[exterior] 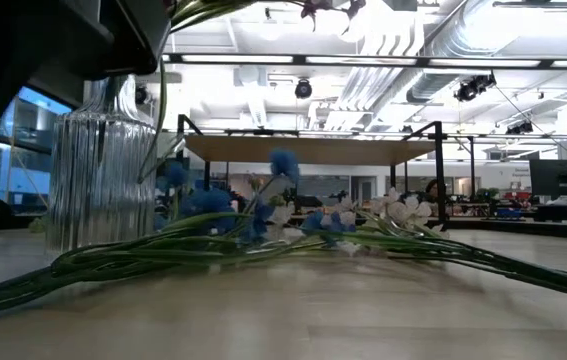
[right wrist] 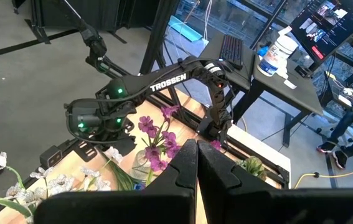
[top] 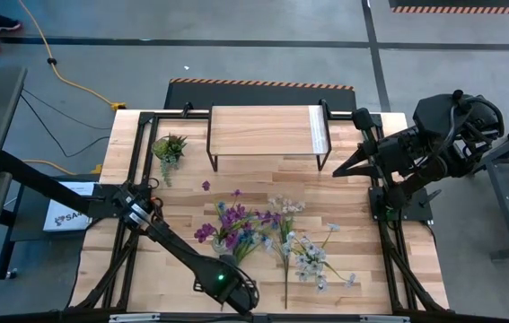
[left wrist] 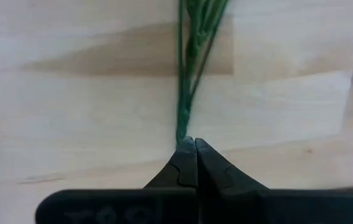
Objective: Pick and place flowers into a vace then onto a shelf
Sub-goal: Put the blue flowers into the left transparent vase
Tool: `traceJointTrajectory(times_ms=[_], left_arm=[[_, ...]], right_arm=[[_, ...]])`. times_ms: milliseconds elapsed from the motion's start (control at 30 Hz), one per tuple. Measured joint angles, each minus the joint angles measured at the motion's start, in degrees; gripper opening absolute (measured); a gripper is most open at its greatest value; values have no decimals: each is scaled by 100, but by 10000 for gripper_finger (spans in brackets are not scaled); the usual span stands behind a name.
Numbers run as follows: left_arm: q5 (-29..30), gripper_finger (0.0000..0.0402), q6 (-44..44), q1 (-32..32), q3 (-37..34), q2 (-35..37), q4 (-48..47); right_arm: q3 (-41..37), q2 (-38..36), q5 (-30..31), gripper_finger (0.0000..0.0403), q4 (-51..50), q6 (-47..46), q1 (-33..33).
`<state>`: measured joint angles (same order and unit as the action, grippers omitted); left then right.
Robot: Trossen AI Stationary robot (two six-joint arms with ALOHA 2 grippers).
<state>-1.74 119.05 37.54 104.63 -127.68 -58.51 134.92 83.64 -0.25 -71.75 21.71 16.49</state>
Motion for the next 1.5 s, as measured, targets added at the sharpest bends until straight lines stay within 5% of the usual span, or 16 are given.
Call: traceJointTrajectory(times_ms=[833,1500], left_arm=[[792,73,0,-2,-14,37,-142],[1193,169,-37,-7,-15,-93,-163]], right_arm=[[-1,0,0,0,-1,-20,0],[-1,0,-75,0,-1,-24,-2]])
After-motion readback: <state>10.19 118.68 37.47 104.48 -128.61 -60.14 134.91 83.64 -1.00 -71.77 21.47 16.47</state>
